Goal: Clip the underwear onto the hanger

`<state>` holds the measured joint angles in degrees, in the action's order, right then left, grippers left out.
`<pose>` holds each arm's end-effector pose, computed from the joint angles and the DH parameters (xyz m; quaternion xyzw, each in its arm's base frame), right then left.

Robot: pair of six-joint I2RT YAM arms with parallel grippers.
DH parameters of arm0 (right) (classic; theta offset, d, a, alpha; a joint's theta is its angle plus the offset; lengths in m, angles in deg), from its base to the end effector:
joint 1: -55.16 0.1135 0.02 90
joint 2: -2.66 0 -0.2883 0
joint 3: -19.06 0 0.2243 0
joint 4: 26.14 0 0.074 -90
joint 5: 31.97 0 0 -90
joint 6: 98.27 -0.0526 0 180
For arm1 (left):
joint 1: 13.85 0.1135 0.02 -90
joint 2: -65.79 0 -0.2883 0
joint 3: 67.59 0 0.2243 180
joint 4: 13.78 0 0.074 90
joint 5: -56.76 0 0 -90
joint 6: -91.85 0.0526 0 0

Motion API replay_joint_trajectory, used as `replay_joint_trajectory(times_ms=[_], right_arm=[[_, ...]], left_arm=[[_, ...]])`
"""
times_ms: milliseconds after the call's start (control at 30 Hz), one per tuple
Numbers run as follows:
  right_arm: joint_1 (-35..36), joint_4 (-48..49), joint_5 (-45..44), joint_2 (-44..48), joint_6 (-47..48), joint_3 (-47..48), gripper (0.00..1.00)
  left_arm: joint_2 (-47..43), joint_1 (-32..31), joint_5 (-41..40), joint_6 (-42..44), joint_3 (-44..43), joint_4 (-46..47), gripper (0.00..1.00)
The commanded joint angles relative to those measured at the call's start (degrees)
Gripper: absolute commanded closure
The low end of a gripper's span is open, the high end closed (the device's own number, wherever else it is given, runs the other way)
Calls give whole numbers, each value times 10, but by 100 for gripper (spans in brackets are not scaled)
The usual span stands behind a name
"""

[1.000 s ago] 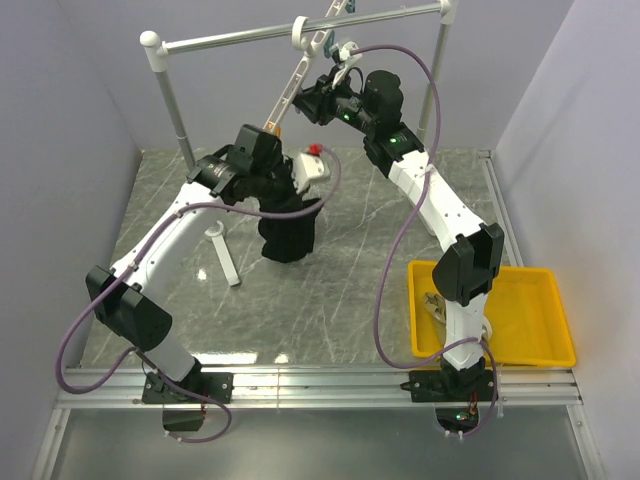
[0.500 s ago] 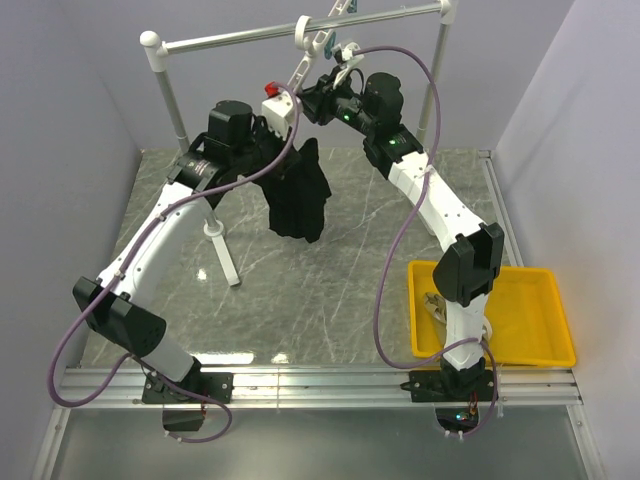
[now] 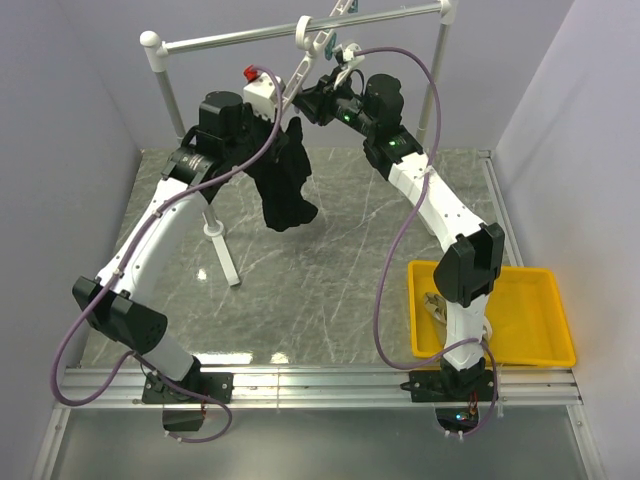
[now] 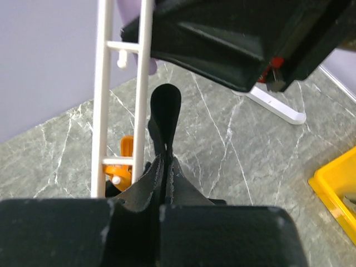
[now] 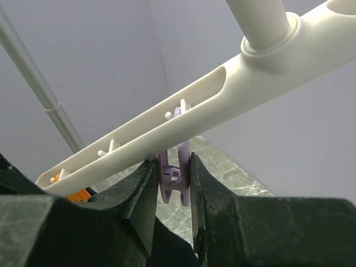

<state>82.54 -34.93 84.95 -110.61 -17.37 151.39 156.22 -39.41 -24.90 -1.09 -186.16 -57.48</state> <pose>0.4018 0.2349 0.4731 -0.2754 0.5871 0.3753 0.6623 0.3047 -0.1542 0.4738 0.1989 0.7702 -0.2046 0.5705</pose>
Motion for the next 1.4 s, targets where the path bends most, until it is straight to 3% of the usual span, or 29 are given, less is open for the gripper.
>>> replay_joint_trajectory(times_ms=[0,1367], right_arm=[[-7,31,-18,40,-5,-5,100],[-6,32,-20,31,7,2,100]], left_arm=[[11,4,-14,-15,-37,22,100],[75,41,0,-48,-95,-1,100]])
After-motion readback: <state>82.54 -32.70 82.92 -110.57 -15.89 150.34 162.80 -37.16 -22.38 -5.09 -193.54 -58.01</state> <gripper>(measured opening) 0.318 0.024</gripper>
